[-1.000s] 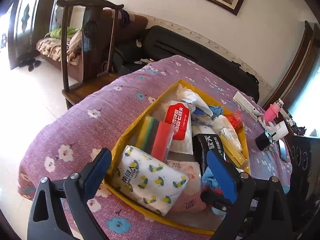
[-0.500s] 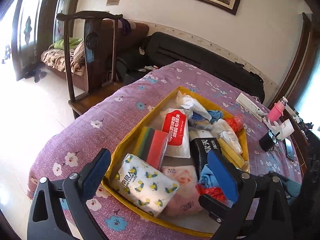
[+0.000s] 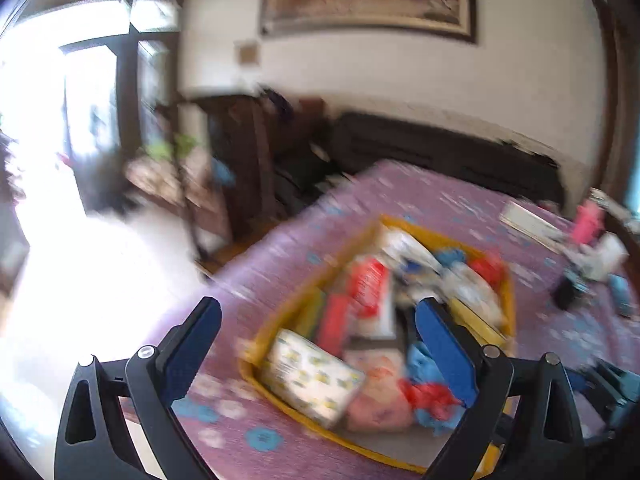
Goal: Organize soft objects
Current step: 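Open both grippers and lift them away from the tray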
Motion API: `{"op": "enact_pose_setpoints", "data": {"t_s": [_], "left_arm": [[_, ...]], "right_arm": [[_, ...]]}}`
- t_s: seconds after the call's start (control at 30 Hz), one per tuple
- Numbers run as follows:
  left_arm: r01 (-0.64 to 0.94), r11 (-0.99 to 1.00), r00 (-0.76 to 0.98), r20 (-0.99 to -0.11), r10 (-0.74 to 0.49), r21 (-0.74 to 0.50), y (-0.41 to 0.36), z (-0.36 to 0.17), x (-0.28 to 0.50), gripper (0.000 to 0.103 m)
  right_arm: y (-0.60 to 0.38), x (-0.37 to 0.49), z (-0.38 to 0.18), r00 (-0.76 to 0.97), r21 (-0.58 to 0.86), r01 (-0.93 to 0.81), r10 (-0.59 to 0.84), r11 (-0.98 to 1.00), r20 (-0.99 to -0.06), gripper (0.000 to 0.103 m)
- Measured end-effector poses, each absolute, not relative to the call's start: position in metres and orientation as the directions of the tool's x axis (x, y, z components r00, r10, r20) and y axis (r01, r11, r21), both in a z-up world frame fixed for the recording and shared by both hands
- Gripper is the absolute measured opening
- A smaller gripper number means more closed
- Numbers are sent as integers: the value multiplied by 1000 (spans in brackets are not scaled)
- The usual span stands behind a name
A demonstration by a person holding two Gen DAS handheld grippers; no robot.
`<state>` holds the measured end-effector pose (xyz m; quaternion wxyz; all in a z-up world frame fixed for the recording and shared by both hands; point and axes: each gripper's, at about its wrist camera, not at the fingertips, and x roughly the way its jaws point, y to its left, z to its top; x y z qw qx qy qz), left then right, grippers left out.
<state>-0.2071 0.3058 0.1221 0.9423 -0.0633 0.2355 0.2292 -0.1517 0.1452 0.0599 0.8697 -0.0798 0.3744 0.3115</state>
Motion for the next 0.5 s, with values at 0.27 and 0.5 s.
{"op": "enact_pose_setpoints", "data": {"t_s": [0.27, 0.5], "left_arm": [[-373, 926, 836, -451, 313, -48, 275, 133, -222, 103], [-303, 953, 781, -572, 253, 8, 234, 115, -194, 103]], "right_arm": [[100, -156, 61, 555, 142, -545, 482, 826, -678, 83], [40, -146, 53, 594, 156, -454, 428, 877, -681, 85]]}}
